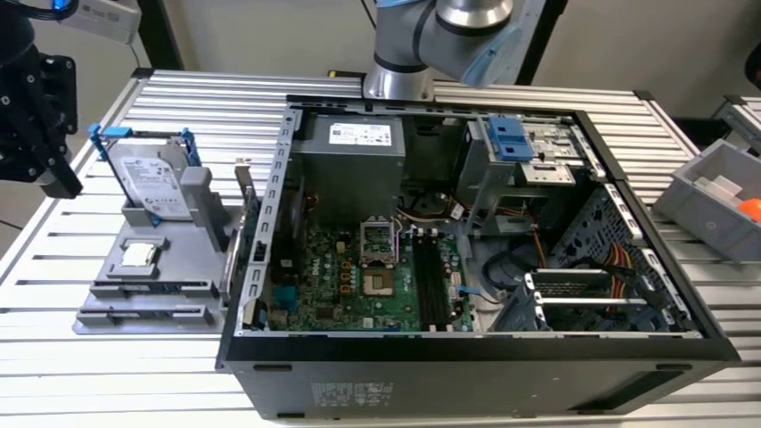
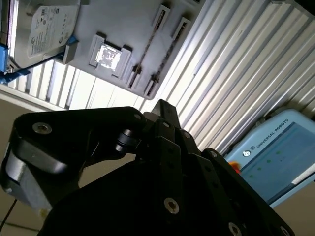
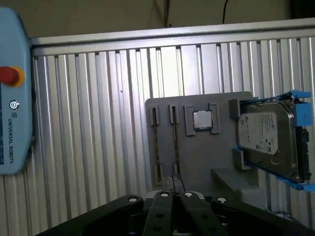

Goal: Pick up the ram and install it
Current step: 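Pick up the ram and move it above insertion slot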

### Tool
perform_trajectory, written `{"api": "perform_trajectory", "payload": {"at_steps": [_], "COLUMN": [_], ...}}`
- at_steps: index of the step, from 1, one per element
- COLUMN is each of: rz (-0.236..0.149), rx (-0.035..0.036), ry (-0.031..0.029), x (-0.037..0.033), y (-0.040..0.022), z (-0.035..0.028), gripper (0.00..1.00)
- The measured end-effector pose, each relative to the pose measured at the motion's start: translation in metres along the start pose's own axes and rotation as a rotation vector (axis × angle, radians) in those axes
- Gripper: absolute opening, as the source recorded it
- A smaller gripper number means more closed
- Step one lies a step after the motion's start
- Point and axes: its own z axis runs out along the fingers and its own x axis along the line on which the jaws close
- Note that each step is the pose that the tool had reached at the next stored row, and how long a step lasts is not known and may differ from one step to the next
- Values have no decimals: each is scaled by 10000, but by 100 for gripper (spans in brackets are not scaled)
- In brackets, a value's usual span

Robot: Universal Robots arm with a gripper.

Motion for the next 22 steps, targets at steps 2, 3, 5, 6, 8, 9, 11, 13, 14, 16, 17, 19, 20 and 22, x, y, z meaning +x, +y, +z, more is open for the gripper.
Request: {"api": "perform_trajectory", "payload": {"at_steps": [2, 3, 5, 6, 8, 9, 11, 13, 14, 16, 17, 19, 20, 22], "rz": [-274, -410, -672, -814, -1090, -1173, -1208, -1257, -1288, -1358, -1390, -1425, -1432, -1438], "rx": [-2, -3, -5, -6, -8, -9, -9, -7, -1, 20, 41, 78, 83, 91], "ry": [13, 20, 33, 40, 54, 58, 62, 65, 59, 11, -39, -208, -316, -483], "x": [0, 0, 0, -1, -1, 0, -2, -2, -3, -4, -3, -3, -3, -3], "y": [-1, -1, -3, -4, -5, -6, -6, -6, -6, -6, -6, -8, -8, -9], "z": [0, 0, 0, 0, 0, 0, 0, 0, 1, 0, 1, 0, 0, 1], "gripper": [0, 0, 0, 0, 0, 0, 0, 0, 0, 0, 0, 0, 0, 0]}}
